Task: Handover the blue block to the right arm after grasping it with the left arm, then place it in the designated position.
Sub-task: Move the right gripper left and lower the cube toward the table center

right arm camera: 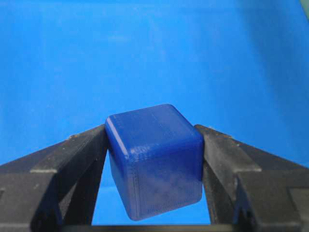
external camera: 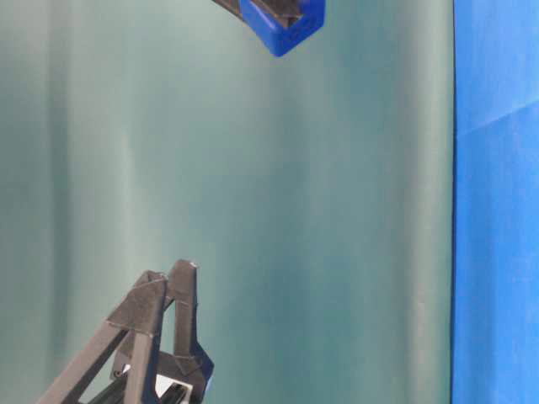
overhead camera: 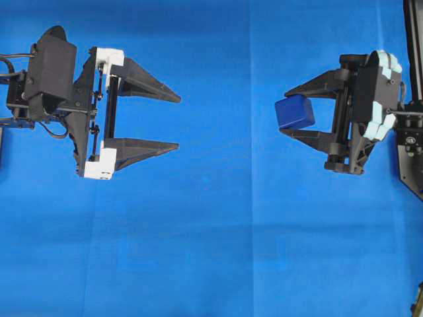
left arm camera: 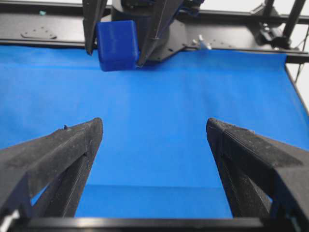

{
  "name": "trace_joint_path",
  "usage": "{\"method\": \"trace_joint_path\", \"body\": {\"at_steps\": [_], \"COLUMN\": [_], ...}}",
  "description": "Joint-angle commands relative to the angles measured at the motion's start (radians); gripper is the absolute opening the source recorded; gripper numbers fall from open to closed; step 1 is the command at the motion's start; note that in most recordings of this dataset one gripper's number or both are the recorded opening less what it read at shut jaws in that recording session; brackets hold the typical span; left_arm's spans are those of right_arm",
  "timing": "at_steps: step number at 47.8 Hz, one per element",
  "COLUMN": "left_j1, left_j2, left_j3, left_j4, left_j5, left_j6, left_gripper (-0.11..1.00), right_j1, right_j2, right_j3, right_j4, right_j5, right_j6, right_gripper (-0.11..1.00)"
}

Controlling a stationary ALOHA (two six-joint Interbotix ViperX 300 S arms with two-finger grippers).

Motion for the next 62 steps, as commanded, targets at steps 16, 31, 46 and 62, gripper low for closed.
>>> {"method": "trace_joint_path", "body": {"at_steps": [16,31,46,62], "left_j1": [-0.003,-0.003,-0.003,-0.008], "left_j2": [-0.008,-0.008,-0.008,-0.009], "left_j3": [-0.025,-0.025,-0.023,-0.020], "left_j4": [0.002,0.002,0.002,0.002], "left_j5": [-0.005,-0.003,-0.003,-0.003], "left_j6": [0.000,0.000,0.000,0.000], "left_gripper": [0.92,0.92,0.92,0.92], "right_j1": [0.003,0.002,-0.060,-0.144], "right_j2": [0.009,0.037,0.224,0.460], "right_j3": [-0.017,-0.025,-0.089,-0.181], "right_j4": [0.002,-0.002,-0.003,-0.003], "right_j5": [-0.006,-0.006,-0.067,-0.276], "right_j6": [-0.002,-0.002,0.002,0.003], "right_gripper": [0.43,0.43,0.43,0.43]}}
